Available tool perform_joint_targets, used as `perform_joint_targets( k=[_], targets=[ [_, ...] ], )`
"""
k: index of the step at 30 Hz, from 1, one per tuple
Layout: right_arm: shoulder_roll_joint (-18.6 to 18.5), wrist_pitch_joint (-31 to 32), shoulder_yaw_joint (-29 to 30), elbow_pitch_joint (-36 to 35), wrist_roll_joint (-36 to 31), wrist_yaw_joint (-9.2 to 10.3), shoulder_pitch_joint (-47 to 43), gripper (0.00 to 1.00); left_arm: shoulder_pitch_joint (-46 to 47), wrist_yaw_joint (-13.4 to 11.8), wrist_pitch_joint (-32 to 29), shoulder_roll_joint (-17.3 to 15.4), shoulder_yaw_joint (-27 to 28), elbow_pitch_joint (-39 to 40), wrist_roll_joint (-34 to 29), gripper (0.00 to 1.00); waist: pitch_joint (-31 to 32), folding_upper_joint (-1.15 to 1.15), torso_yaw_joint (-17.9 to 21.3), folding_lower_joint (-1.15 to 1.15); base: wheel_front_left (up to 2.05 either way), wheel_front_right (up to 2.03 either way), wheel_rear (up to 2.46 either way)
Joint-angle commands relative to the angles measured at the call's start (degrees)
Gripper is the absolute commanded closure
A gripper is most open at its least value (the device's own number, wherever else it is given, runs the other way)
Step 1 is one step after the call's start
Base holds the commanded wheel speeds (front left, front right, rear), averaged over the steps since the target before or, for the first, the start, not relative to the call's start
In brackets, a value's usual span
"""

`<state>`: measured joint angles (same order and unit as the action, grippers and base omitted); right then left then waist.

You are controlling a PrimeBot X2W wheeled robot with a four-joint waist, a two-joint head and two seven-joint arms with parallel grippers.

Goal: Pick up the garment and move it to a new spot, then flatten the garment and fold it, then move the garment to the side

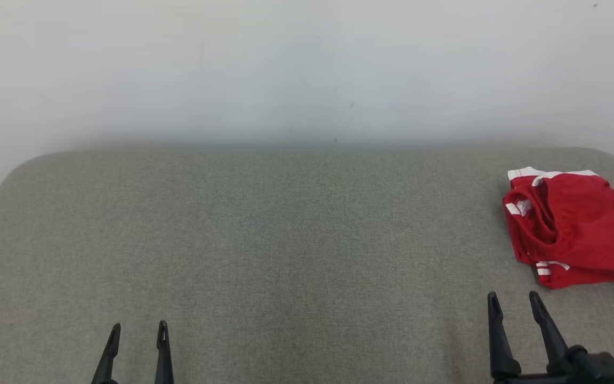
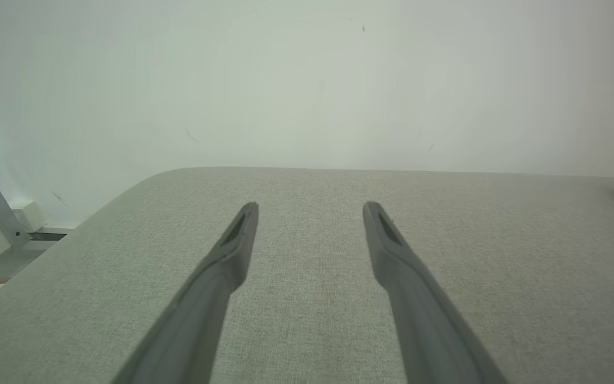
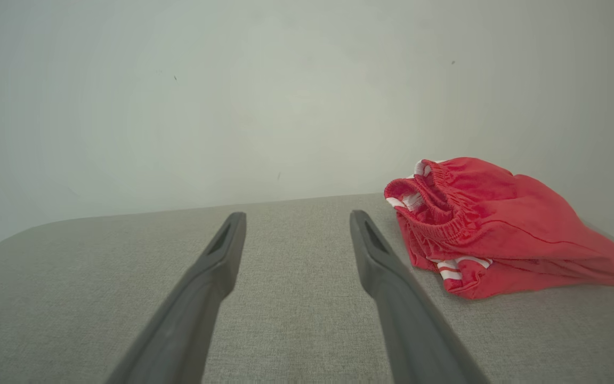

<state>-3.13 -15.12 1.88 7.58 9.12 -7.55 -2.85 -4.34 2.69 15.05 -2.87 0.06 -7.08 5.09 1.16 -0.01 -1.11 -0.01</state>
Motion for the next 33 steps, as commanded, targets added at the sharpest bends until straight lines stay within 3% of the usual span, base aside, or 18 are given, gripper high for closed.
perform_joint_targets(
  k=[1, 8, 33],
  targets=[
    [0.2, 0.0, -0.1, -1.0, 0.1, 0.13, -1.8, 0.0, -0.5, -0.3, 0.2, 0.0, -0.1, 0.1, -0.6, 0.0, 0.5, 0.01, -0.3, 0.01, 0.0, 0.0, 0.0],
    [0.2, 0.0, -2.0, -0.3, 2.2, 0.13, -4.4, 0.0, -1.5, -1.5, 0.2, 0.0, -0.6, -1.9, -0.9, 0.0, 1.2, 0.01, -0.1, 0.01, 0.0, 0.0, 0.0],
    [0.3, 0.0, -2.8, 0.5, 2.9, 0.13, -4.3, 0.0, -1.4, -2.1, 0.2, 0.0, -0.5, -2.6, -0.4, 0.0, 1.1, 0.01, 0.0, 0.01, 0.0, 0.0, 0.0]
  ],
)
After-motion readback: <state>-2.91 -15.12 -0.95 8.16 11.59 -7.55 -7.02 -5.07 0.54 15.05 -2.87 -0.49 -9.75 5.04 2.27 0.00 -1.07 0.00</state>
